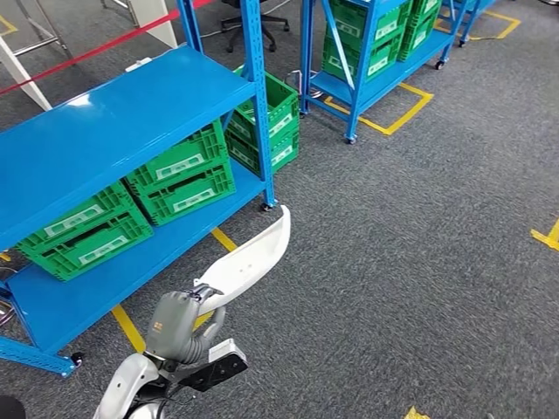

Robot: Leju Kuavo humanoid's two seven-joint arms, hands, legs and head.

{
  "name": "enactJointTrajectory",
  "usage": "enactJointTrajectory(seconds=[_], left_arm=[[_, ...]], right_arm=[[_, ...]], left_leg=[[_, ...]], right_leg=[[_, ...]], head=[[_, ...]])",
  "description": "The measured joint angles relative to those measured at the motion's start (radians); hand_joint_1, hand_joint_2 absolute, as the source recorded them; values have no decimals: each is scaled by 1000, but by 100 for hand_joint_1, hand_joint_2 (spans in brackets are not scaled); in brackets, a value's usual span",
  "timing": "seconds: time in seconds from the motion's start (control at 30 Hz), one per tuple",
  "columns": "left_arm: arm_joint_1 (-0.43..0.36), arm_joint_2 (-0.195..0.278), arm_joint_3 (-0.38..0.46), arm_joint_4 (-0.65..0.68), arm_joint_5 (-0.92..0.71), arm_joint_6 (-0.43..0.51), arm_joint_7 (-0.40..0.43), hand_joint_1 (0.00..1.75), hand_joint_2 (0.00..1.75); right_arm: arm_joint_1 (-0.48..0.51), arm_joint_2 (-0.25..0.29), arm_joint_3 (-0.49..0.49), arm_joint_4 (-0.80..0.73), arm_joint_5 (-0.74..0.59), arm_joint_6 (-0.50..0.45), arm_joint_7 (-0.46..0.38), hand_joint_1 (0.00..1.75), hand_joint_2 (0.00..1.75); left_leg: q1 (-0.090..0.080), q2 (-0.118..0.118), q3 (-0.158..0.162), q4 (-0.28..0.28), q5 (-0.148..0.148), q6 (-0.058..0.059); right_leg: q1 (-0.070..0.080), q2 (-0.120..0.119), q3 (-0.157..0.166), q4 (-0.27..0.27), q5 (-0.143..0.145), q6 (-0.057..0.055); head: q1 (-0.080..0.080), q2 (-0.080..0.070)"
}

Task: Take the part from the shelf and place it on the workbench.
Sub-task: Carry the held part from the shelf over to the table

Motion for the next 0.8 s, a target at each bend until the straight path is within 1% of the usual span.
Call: enactJointTrajectory(seconds=[0.03,0.07,0.1,0.13,0.17,0.2,0.23,0.27,0.3,0.33,0.37,0.4,0.43,0.47,0.5,0.53,0.57,0.6,0.63,0.67,0.7,0.73,0.77,0.8], left_arm=[[6,1,4,0,8,-6,-5,175,175],[11,1,8,0,19,-12,-13,175,175],[15,2,12,0,31,-17,-22,175,175],[17,3,16,0,46,-24,-32,175,175],[17,3,20,0,63,-33,-43,175,175],[17,2,23,0,81,-43,-53,175,175],[17,2,27,1,99,-53,-63,175,175],[17,1,31,2,113,-62,-72,175,175],[17,0,35,4,125,-68,-81,175,175],[16,-2,38,7,132,-71,-88,175,175],[15,-5,41,10,135,-71,-95,175,175],[14,-8,43,13,136,-71,-99,175,175],[13,-11,45,15,136,-70,-102,175,175],[14,-13,48,18,135,-69,-103,175,175],[14,-15,50,21,135,-69,-103,175,175],[14,-16,53,24,135,-69,-103,175,175],[13,-16,55,27,135,-69,-103,175,175],[13,-18,56,30,135,-70,-103,175,175],[12,-19,57,32,135,-71,-103,175,175],[12,-21,59,33,137,-72,-104,175,175],[10,-23,60,34,139,-75,-106,175,175],[8,-23,62,35,141,-79,-108,175,175],[6,-24,63,37,143,-84,-112,175,175],[3,-25,64,38,145,-89,-115,175,175]], right_arm=[[1,5,-3,-3,7,1,0,0,0],[2,10,-6,-6,14,1,0,0,0],[2,15,-10,-8,19,1,0,0,0],[2,20,-15,-11,24,1,0,0,0],[1,24,-19,-14,27,1,0,0,0],[0,28,-23,-18,28,1,0,0,0],[-1,31,-27,-21,30,1,0,0,0],[-1,34,-32,-25,31,1,0,0,0],[0,36,-37,-28,33,1,0,0,0],[1,38,-43,-30,35,1,0,0,0],[2,40,-49,-33,37,1,0,0,0],[2,42,-54,-35,38,1,0,0,0],[1,45,-57,-37,39,1,0,0,0],[-1,48,-59,-38,40,1,0,0,0],[-3,50,-60,-39,40,1,0,0,0],[-4,51,-62,-40,41,0,0,0,0],[-3,53,-65,-41,41,0,0,0,0],[-2,53,-68,-42,42,0,0,0,0],[-2,54,-71,-44,42,0,0,0,0],[-3,55,-73,-46,43,1,0,0,0],[-5,56,-74,-48,43,1,0,0,0],[-7,58,-75,-49,43,1,0,0,0],[-9,60,-76,-50,44,1,0,0,0],[-10,62,-79,-51,44,0,0,0,0]], left_leg=[[0,-2,1,36,-2,2],[0,-4,15,39,17,4],[0,-8,46,6,47,8],[0,-20,90,-54,75,13],[1,-37,138,-128,88,19],[1,-53,178,-194,89,22],[1,-65,203,-239,84,24],[0,-67,212,-260,77,25],[0,-60,210,-266,78,27],[1,-51,206,-266,82,32],[1,-42,203,-266,87,39],[3,-32,200,-267,92,45],[2,-21,195,-267,96,49],[1,-10,191,-267,100,52],[0,2,187,-266,103,53],[-1,14,183,-266,106,52],[-1,26,181,-266,107,52],[-2,37,181,-266,108,51],[-3,46,182,-265,108,50],[-5,55,182,-264,107,47],[-8,62,180,-262,107,44],[-10,70,178,-259,107,40],[-12,78,176,-258,108,36],[-13,85,174,-256,108,32]], right_leg=[[1,12,-16,0,11,0],[2,23,-30,1,21,1],[3,33,-42,1,31,3],[2,43,-52,1,40,6],[3,52,-60,2,48,9],[4,61,-67,3,58,13],[4,68,-73,3,67,18],[3,76,-79,2,75,23],[2,83,-84,1,84,29],[1,78,-91,4,83,35],[0,63,-101,20,71,40],[0,43,-119,59,45,44],[0,19,-145,120,7,49],[-1,5,-173,194,-31,53],[-1,-2,-197,263,-62,56],[-1,-5,-205,302,-76,58],[-1,-6,-191,298,-72,58],[-1,-10,-155,253,-52,56],[0,-22,-104,178,-24,53],[4,-40,-55,103,-6,49],[8,-53,-21,47,6,43],[11,-62,-5,15,9,37],[14,-61,-3,7,7,31],[14,-52,-9,6,10,25]], head=[[0,0],[0,0],[0,0],[0,0],[0,0],[0,0],[0,0],[1,0],[1,0],[1,0],[4,0],[7,0],[10,0],[12,0],[12,0],[12,0],[12,0],[12,0],[12,0],[12,0],[12,0],[11,0],[11,0],[11,0]])
